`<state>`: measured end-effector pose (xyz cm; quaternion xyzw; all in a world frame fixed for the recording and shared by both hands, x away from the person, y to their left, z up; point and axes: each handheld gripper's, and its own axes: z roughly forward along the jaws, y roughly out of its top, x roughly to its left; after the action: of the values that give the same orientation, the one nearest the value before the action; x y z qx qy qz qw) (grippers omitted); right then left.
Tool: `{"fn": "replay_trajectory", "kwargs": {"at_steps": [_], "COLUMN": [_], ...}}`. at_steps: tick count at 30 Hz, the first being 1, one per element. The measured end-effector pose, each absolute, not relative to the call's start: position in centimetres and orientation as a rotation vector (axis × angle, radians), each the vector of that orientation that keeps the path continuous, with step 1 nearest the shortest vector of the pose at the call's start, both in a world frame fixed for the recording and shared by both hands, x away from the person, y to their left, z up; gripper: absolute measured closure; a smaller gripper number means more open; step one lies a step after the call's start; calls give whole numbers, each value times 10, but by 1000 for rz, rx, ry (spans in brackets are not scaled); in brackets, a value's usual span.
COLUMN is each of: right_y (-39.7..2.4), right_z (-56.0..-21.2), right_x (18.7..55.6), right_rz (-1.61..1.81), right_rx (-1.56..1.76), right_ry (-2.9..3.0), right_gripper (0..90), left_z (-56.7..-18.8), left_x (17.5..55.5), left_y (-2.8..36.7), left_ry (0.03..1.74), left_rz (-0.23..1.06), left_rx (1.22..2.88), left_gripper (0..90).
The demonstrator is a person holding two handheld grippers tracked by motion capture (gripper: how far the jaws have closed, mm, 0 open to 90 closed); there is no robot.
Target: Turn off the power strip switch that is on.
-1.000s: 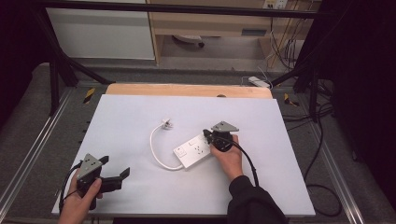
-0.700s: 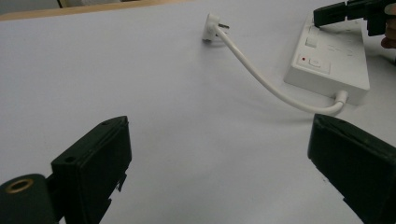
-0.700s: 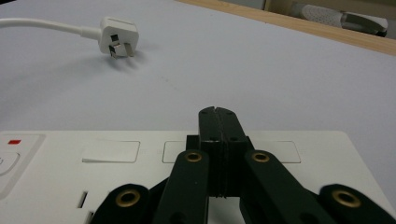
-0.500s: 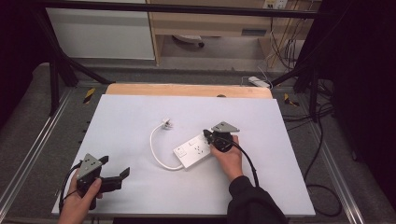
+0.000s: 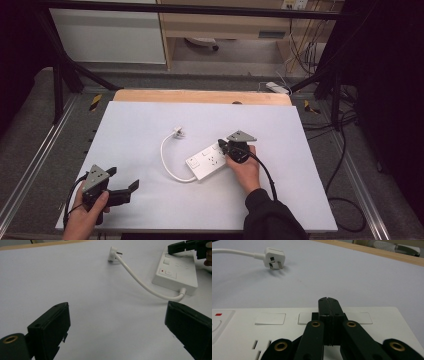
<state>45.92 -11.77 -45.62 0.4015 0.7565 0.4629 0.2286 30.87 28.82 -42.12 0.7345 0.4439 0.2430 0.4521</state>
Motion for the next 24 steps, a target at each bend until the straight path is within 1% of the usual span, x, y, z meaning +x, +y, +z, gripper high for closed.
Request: {"fn": "replay_trajectory", "kwargs": {"at_steps": [5,24], "right_y": [-116,-122], "right_z": [-451,-438], "right_x": [454,450], "right_rz": [1331,1351], "right_rx": [1077,1084], "right_ry": [2063,2055], "right_gripper": [900,896], "left_z": [-421,-422], "left_x": [309,309], "left_y": [288,288], "left_ry": [1099,1110], "left_rz": [603,593], "left_rx": [1813,1812], "left_gripper": [61,62]}}
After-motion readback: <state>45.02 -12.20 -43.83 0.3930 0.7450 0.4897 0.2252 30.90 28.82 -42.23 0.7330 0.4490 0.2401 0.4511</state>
